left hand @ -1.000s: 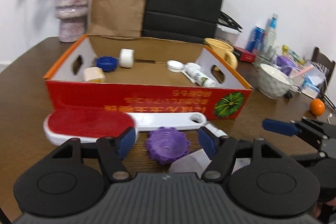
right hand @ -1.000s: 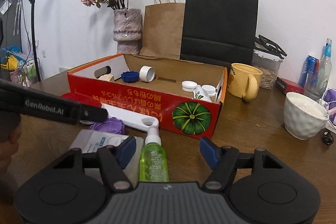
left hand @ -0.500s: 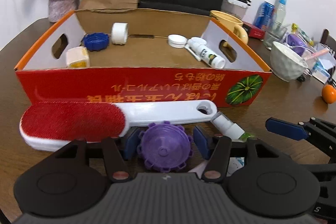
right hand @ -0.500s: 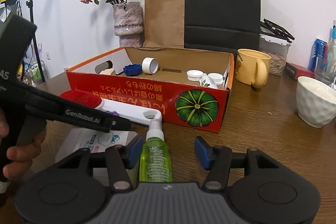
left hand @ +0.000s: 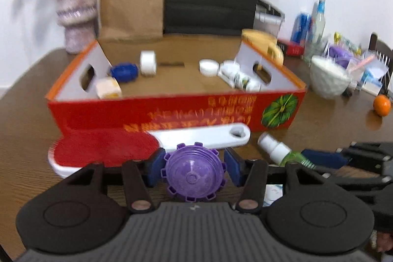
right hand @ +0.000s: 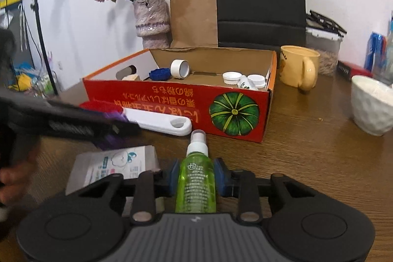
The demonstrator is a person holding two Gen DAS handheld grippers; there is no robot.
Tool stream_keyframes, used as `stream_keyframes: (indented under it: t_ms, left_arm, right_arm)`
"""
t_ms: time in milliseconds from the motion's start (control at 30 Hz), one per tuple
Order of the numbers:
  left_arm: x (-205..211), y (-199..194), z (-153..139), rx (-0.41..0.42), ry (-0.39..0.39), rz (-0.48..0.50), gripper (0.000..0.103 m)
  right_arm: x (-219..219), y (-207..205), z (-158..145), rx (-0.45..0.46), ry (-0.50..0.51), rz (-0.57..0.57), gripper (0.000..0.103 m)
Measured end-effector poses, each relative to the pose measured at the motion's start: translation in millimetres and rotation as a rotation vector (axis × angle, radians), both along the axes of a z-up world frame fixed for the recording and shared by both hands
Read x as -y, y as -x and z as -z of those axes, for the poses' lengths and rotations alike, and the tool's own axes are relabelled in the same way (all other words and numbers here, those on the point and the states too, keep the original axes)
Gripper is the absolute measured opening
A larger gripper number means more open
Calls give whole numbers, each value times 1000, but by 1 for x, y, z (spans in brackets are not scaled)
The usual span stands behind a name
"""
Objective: Organize rigid objects
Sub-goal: 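Carry the purple cap and green spray bottle over the box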
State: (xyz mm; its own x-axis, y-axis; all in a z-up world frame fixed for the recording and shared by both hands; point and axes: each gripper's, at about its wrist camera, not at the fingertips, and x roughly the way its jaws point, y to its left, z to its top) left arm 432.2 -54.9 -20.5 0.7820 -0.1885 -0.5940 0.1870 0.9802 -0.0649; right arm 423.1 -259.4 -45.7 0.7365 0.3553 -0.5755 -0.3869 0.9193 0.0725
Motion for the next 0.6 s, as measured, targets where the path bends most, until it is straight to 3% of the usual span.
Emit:
stream_keyframes:
  t_ms: [267, 367, 600]
  left_arm:
    - [-29, 82, -40, 146, -25, -90, 53]
    - [-37, 113, -44, 167, -34, -108, 53]
    - [-57, 193, -65, 259, 25, -158, 53]
  right_arm:
    - [2, 41, -8, 54, 41, 82, 29]
    - [5, 69, -21, 106, 32, 117, 29]
    - [3, 150, -55, 238, -32, 162, 28]
